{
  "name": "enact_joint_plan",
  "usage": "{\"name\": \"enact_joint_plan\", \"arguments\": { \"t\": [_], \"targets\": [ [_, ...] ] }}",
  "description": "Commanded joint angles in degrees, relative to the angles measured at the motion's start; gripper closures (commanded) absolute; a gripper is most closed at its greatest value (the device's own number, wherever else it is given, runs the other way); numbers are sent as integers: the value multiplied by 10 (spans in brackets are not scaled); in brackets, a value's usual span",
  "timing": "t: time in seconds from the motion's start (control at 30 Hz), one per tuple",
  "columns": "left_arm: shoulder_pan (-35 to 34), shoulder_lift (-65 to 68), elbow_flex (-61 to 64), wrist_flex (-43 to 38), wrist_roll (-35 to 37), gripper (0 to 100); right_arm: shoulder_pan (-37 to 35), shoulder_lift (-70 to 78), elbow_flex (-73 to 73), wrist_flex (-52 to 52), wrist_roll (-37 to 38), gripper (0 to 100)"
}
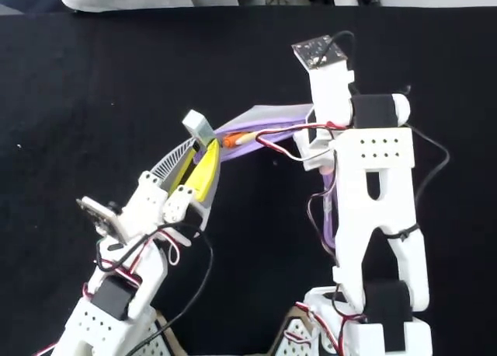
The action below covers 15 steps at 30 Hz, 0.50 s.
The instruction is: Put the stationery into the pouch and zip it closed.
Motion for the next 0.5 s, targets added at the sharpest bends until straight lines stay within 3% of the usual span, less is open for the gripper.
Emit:
{"name": "enact_joint_plan", "arguments": {
  "t": [0.0,0.47],
  "targets": [
    [7,-1,13,-15,-4,966,0,-13,-10,-11,-4,987],
    [55,0,13,93,-251,954,0,-13,-16,-6,-4,987]
  ]
}}
